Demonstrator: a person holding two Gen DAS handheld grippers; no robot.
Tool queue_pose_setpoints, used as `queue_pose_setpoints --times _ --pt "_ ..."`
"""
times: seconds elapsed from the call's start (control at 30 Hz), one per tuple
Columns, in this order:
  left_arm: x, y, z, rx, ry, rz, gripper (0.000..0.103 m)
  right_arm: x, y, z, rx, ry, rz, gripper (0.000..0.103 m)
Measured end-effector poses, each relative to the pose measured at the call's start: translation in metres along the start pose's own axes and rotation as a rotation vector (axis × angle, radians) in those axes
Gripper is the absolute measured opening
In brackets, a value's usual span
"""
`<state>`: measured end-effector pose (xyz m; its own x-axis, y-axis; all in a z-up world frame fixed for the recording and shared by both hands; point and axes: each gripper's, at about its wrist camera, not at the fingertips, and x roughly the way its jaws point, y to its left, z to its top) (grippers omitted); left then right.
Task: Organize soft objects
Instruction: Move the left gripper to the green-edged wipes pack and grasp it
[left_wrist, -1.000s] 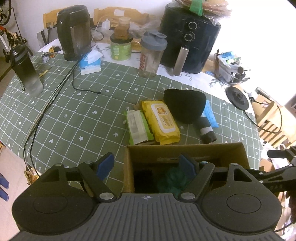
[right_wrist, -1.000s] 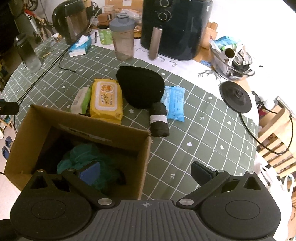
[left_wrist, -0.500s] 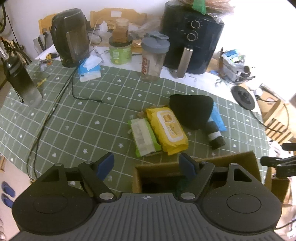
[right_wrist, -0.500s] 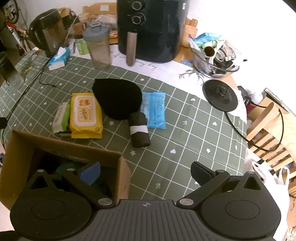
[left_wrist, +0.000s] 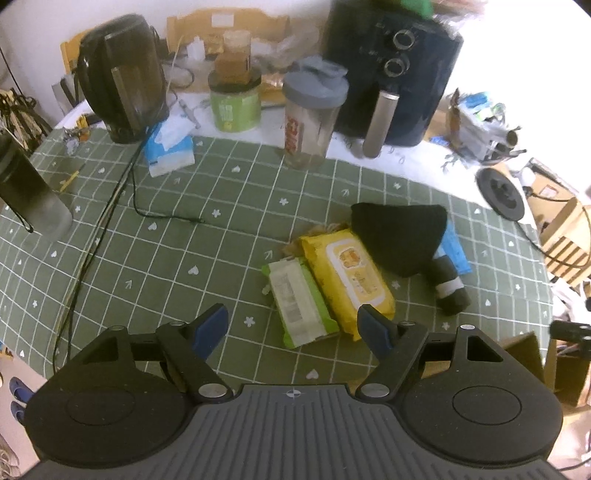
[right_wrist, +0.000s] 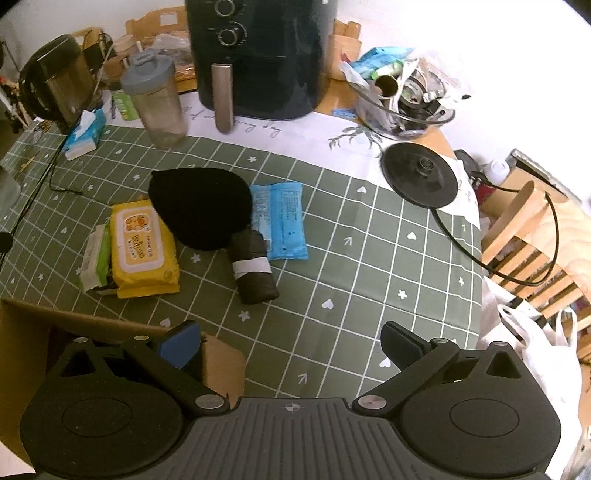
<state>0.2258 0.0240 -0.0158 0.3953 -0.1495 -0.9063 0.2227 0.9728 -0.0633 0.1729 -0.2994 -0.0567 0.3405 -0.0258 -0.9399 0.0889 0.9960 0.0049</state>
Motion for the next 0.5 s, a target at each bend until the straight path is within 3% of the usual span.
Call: queue_pose_setpoints --times 0.2,0.5 --pt "0.043 0.015 0.01 -0.018 0.095 -0.012 0.077 0.008 -0.006 0.0 0.047 0.018 0.004 0.103" --pt "0.115 0.028 0.02 -0.06 0.216 -0.122 0.077 0.014 -0.008 -0.001 0.078 0.037 0.005 0.103"
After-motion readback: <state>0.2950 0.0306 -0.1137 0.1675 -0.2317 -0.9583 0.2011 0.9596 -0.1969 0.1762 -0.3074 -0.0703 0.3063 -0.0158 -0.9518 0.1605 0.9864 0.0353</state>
